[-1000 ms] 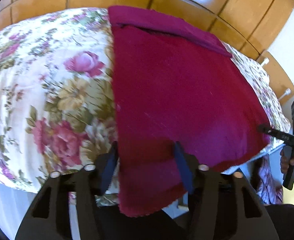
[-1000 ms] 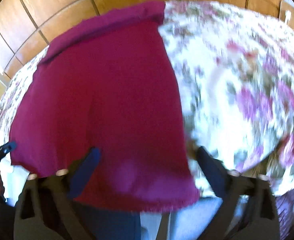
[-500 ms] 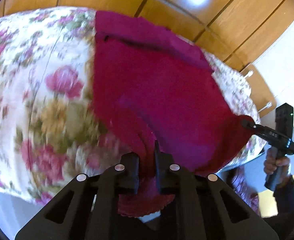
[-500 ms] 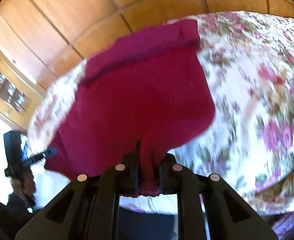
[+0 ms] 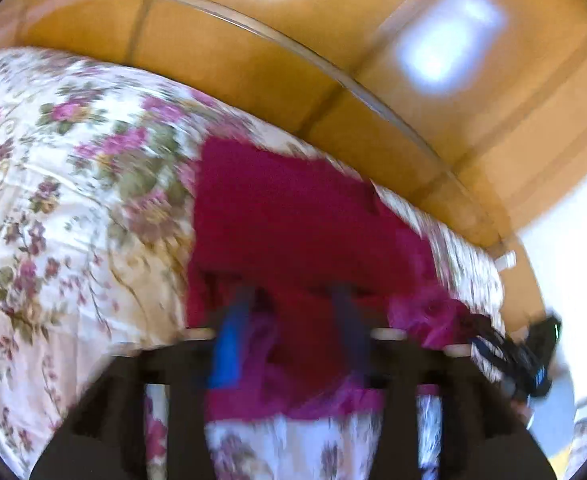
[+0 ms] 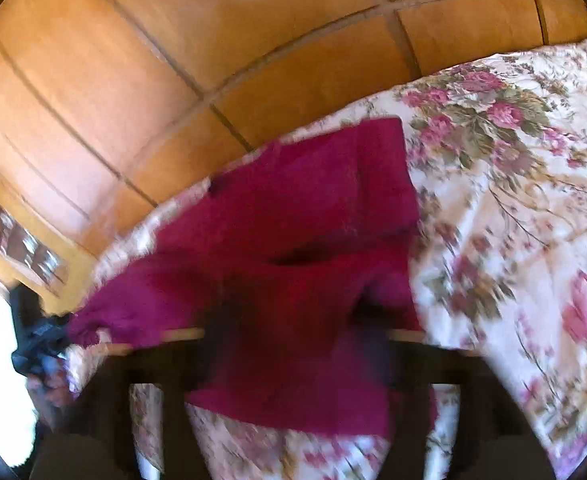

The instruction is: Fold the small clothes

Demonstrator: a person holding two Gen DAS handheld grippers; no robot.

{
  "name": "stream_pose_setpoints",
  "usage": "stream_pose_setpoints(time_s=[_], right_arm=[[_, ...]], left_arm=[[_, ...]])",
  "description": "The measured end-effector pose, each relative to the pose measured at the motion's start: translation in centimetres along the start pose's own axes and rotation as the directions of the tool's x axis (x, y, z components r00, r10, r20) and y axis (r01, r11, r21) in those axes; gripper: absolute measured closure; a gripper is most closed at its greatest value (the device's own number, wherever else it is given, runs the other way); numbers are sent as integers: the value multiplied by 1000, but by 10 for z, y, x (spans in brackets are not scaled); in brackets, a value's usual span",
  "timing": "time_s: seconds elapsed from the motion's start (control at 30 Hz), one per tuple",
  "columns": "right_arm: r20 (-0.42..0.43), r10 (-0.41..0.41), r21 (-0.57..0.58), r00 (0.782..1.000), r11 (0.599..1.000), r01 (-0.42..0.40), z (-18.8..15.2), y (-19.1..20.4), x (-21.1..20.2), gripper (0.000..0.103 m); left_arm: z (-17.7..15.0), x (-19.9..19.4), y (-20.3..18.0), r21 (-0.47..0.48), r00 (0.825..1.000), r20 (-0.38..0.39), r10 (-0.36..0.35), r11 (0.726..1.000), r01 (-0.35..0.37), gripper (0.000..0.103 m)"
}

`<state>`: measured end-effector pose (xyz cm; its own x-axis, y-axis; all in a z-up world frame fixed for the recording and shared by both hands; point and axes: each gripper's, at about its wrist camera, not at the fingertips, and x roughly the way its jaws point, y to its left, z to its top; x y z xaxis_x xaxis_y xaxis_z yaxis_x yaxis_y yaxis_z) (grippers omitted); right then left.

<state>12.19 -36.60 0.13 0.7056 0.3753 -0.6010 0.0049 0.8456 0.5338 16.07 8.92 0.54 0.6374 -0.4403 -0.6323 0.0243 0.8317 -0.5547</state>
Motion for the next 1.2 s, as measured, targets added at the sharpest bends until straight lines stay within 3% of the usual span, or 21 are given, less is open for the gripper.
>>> stream_pose_setpoints(time_s=[0.07,0.17,0.37,0.47,0.53,0.63,0.83,1.2], right_arm=[[19,13,6,1000,1000,-13,4,-4,-6,17],[18,-24,4,1000,1000,24,-9,-17,-19,13],[-85,-114,5,990,993,115,-65,-47,-18,13],[-100,-120,21,988,992,123,-80,-53,-6,28],[-91,-114,20,989,993,116,-82,-51,-1,47],[-104,-114,16,988,993,116,-81,-46,5,67],[-110,-37,34,993,999,41,-86,-39,-7,79],[-145,2,-2,989,1000,-2,-126,-30,-66,81]], left_arm=[[4,-5,14,-48,999,44,6,999,-4,34],[0,-9,35,-56,999,39,35,998,-33,34],[-54,4,40,89,998,-66,14,996,-8,34],[-68,23,37,116,994,-104,34,993,-22,35],[-74,32,34,128,992,-123,38,992,-23,54],[-75,38,35,123,987,-148,57,992,-39,79],[-88,16,39,102,986,-164,8,995,9,86],[-140,-49,47,89,987,-157,-41,995,55,91]])
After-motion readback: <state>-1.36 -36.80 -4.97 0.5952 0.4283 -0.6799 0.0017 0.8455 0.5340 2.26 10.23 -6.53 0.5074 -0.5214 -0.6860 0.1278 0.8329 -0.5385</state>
